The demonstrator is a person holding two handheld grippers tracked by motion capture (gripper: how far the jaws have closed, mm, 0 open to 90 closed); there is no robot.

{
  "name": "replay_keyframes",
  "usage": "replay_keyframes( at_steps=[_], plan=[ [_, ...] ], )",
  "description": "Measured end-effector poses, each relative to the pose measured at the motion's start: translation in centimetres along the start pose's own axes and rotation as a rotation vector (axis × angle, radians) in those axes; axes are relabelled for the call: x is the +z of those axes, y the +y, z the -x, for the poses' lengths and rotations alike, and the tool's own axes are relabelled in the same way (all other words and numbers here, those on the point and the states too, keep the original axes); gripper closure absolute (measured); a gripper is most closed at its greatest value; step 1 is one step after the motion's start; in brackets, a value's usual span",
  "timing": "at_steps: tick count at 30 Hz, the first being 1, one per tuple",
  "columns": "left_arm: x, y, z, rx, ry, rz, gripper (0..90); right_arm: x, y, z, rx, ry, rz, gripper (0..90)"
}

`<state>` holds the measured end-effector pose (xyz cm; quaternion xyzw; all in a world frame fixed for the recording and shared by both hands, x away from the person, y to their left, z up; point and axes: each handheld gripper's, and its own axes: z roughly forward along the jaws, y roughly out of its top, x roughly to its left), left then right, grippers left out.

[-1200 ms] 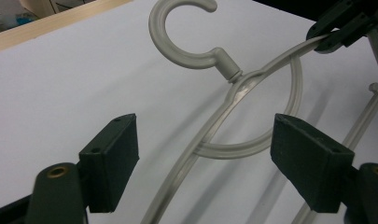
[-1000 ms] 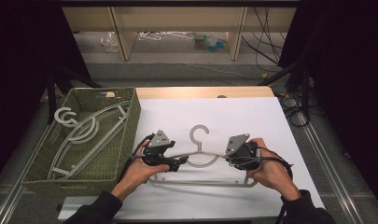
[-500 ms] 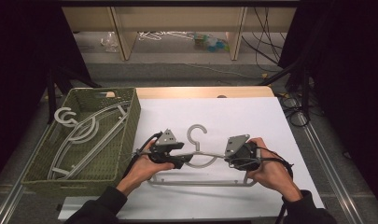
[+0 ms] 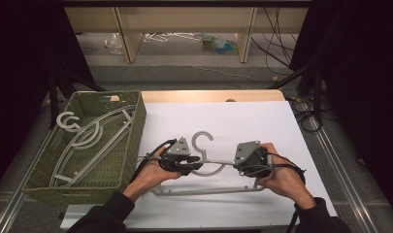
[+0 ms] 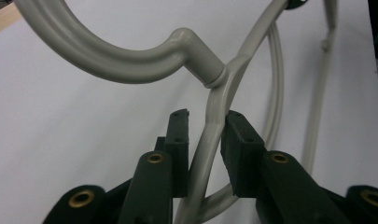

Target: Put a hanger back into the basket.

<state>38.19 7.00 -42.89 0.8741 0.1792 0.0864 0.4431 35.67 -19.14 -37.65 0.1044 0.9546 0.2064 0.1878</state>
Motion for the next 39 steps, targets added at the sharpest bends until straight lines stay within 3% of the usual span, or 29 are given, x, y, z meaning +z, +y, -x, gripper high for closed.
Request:
replay_keyframes(
  at_steps=[4,10,15,17,20,23,24,25,28,32,39],
  plan=[
    [-0.4,0.4,0.8,0.045,-0.018,-0.022,77.5,0.0,-0.2,0.2,-0.013,-0.001,0.006,79.7],
    [-0.8,0.6,1.7,0.069,-0.029,-0.036,81.6,0.0,-0.6,0.4,0.003,0.002,0.02,76.7],
    [-1.1,0.6,1.9,0.047,-0.013,-0.034,81.7,0.1,-0.5,0.5,0.025,-0.014,0.05,72.4],
    [-1.3,0.6,1.9,0.034,-0.001,-0.035,81.7,0.1,-0.4,0.4,0.038,-0.007,0.058,65.2],
    [-1.7,0.6,1.5,0.032,0.02,-0.049,81.7,0.1,-0.3,0.6,0.088,-0.033,0.081,55.7],
    [-2.0,0.6,1.3,0.001,0.036,-0.047,81.7,-0.2,-0.3,0.9,0.165,-0.052,0.143,46.1],
    [-2.3,0.6,1.0,0.014,0.051,-0.067,81.7,-0.3,-0.3,0.9,0.189,-0.055,0.154,43.9],
    [-2.4,0.6,1.1,-0.008,0.063,-0.052,81.7,-0.3,-0.3,1.0,0.207,-0.071,0.172,42.3],
    [-3.2,0.6,0.9,-0.015,0.096,-0.064,81.7,-0.7,-0.4,1.1,0.258,-0.08,0.196,39.7],
    [-4.4,0.7,0.3,-0.041,0.134,-0.063,81.7,-1.2,-0.4,1.0,0.346,-0.096,0.282,37.5],
    [-6.1,1.2,-0.2,-0.078,0.172,-0.029,81.7,-1.4,-0.6,-0.4,0.392,-0.107,0.358,36.6]
  ],
)
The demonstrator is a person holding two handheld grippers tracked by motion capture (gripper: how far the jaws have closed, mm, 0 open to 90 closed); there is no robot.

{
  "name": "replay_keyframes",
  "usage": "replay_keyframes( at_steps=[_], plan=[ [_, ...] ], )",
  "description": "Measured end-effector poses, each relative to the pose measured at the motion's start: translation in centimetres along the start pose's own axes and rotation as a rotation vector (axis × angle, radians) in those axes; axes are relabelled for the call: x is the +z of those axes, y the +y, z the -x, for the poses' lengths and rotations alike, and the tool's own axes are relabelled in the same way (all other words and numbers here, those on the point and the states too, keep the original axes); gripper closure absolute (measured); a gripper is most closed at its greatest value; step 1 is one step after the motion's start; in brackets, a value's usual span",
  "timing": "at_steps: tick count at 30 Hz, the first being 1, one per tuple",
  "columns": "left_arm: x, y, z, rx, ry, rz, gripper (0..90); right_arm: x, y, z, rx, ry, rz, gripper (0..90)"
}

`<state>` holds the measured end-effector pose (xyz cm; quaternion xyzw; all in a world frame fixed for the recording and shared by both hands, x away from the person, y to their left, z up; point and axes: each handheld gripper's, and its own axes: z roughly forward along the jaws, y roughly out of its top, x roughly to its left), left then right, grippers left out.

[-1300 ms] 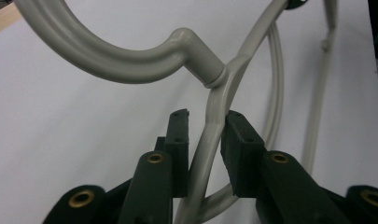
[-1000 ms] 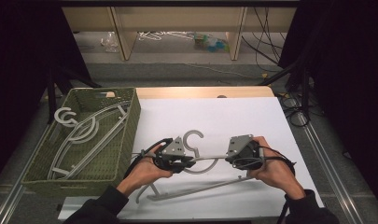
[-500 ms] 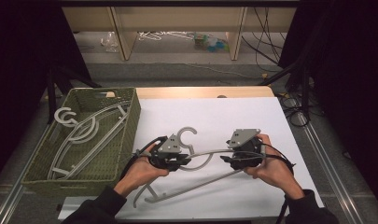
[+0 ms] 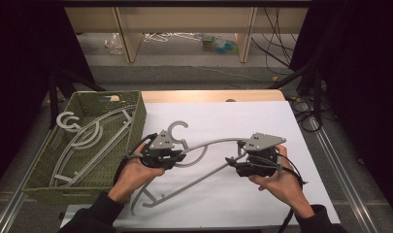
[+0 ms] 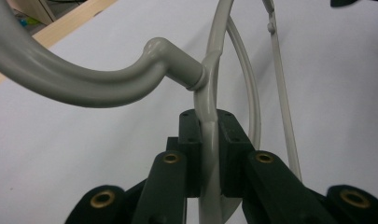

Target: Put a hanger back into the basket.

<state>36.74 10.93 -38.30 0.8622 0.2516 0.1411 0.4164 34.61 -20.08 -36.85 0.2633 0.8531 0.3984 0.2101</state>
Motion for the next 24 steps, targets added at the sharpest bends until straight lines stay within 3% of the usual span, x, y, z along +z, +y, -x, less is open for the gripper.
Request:
replay_keyframes(
  at_steps=[6,11,16,20,24],
  plan=[
    [-1.6,0.6,-0.2,-0.04,0.043,0.023,81.6,-0.2,-1.6,-0.9,0.063,0.027,0.048,34.0],
    [-3.1,0.8,0.0,-0.068,0.041,0.056,81.6,-0.1,-2.8,-1.1,0.113,0.04,0.041,32.2],
    [-4.1,1.1,-0.1,-0.106,0.03,0.099,81.6,0.2,-3.5,-1.2,0.113,0.047,0.04,31.8],
    [-5.2,1.9,-0.2,-0.096,0.034,0.118,81.6,0.3,-3.6,-1.4,0.113,0.053,0.037,31.6],
    [-6.2,2.5,-0.2,-0.111,0.03,0.149,81.6,0.4,-3.8,-1.6,0.111,0.062,0.031,31.7]
  ],
)
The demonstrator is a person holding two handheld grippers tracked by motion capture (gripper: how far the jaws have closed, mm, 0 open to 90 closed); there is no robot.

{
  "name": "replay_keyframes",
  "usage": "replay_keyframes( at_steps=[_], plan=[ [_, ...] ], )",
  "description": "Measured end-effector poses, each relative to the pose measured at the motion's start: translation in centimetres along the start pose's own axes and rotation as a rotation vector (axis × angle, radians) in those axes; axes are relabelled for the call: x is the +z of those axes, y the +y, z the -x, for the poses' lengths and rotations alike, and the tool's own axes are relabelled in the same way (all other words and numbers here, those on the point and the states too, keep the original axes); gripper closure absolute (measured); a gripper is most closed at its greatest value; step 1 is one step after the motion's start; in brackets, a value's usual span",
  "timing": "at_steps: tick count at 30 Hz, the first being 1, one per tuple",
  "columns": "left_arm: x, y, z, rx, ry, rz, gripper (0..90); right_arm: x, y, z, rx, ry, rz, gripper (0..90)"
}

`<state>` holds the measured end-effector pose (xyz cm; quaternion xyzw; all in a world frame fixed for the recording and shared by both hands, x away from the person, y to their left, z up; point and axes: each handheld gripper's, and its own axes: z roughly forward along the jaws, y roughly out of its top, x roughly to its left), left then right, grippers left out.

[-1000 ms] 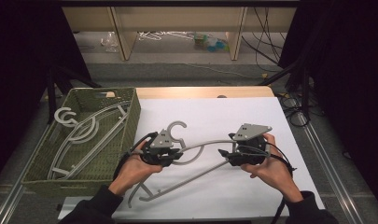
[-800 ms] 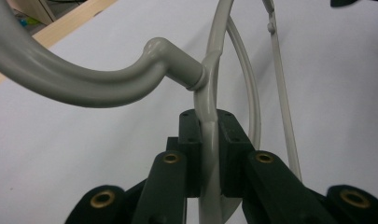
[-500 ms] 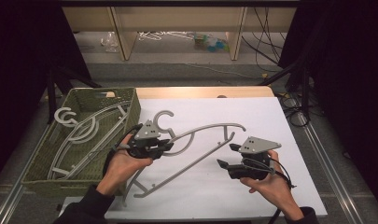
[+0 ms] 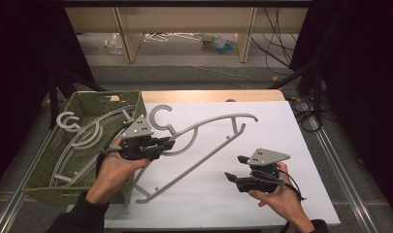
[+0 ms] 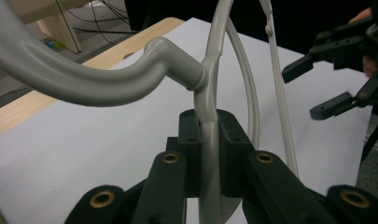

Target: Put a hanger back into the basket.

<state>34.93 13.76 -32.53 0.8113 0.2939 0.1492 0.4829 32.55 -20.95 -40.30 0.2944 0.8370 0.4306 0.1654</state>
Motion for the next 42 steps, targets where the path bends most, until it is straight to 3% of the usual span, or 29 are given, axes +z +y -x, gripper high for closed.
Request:
replay_keyframes(
  at_steps=[6,9,13,17,19,24,27,36,42],
  plan=[
    [-1.4,1.4,-0.3,0.004,0.009,0.023,81.6,0.0,-0.3,0.0,0.009,0.002,-0.002,30.5],
    [-2.2,2.0,-1.1,-0.003,0.019,0.029,81.6,0.1,-0.5,0.0,0.011,0.01,-0.009,30.2],
    [-3.7,2.7,-2.6,-0.008,0.074,0.033,81.5,0.1,-0.7,0.1,0.012,0.009,-0.011,30.1],
    [-5.5,3.2,-4.3,0.024,0.146,0.048,81.6,0.2,-0.8,0.1,0.016,0.012,-0.014,30.1],
    [-6.2,3.2,-5.1,0.018,0.171,0.047,81.6,0.2,-0.8,0.1,0.016,0.011,-0.015,30.1],
    [-7.6,2.4,-7.7,0.003,0.252,0.039,81.6,0.2,-0.9,0.0,0.028,0.01,-0.024,29.6],
    [-7.9,1.7,-9.1,-0.004,0.265,0.041,81.6,0.3,-1.0,0.1,0.018,0.015,-0.023,29.5],
    [-8.7,-0.7,-13.1,-0.013,0.372,0.012,81.6,0.5,-1.1,0.1,0.021,0.02,-0.026,28.8],
    [-9.2,-2.4,-14.9,-0.038,0.404,0.011,81.5,0.6,-1.2,0.1,0.025,0.017,-0.035,28.7]
  ],
)
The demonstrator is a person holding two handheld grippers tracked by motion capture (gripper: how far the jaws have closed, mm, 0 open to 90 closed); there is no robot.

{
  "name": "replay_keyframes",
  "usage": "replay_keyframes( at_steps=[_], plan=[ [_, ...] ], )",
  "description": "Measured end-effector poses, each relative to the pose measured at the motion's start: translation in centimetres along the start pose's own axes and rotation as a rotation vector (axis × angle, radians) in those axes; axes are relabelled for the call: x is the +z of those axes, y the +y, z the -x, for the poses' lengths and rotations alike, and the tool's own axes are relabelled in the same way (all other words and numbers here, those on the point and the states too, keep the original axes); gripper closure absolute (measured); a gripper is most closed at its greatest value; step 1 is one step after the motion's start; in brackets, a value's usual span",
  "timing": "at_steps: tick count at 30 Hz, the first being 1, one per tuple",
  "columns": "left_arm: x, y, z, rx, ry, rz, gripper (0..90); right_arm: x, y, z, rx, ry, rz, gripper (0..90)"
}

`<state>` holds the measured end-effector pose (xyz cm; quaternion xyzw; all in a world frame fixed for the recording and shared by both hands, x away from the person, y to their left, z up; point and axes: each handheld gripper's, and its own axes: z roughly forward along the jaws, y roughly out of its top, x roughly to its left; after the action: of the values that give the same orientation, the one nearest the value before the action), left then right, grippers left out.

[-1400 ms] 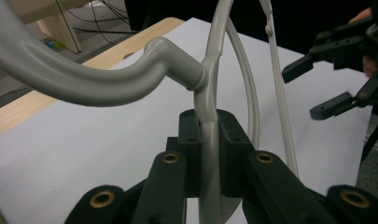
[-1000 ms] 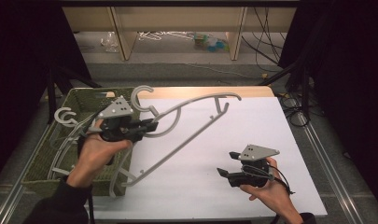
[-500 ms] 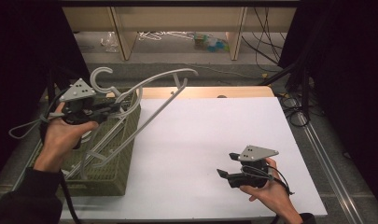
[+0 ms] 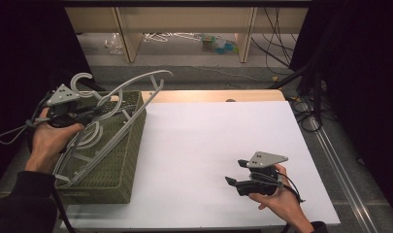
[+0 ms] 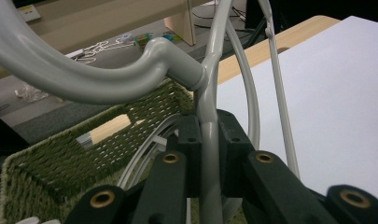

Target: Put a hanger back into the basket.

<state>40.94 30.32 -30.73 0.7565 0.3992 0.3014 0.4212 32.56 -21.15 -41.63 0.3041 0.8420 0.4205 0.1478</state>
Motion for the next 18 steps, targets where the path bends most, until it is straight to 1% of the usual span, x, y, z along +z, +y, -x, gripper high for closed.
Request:
replay_keyframes(
  at_steps=[3,5,6,9,12,15,16,18],
  plan=[
    [0.2,-0.6,-0.7,0.005,0.006,0.003,81.6,0.1,0.0,0.0,-0.007,0.011,-0.003,27.6],
    [0.3,-0.9,-1.2,-0.001,0.016,-0.004,81.6,0.2,-0.1,-0.1,0.003,0.013,-0.005,26.9],
    [0.3,-1.0,-1.4,-0.006,0.022,-0.008,81.5,0.3,-0.1,-0.1,-0.001,0.013,-0.003,26.9],
    [0.3,-1.4,-2.2,0.004,0.032,0.002,81.5,0.3,-0.1,-0.1,0.003,0.013,-0.004,26.7],
    [0.3,-1.7,-2.9,-0.013,0.047,0.002,81.6,0.3,-0.1,-0.1,0.002,0.013,-0.004,26.6],
    [0.1,-2.0,-3.6,-0.006,0.066,-0.016,81.5,0.3,-0.1,-0.1,0.006,0.019,-0.01,26.1],
    [0.1,-2.1,-3.7,-0.01,0.076,-0.022,81.5,0.3,-0.2,-0.1,0.004,0.018,-0.011,26.1],
    [0.1,-2.5,-4.1,-0.02,0.081,-0.018,81.5,0.4,-0.2,-0.1,0.002,0.015,-0.01,25.5]
  ],
)
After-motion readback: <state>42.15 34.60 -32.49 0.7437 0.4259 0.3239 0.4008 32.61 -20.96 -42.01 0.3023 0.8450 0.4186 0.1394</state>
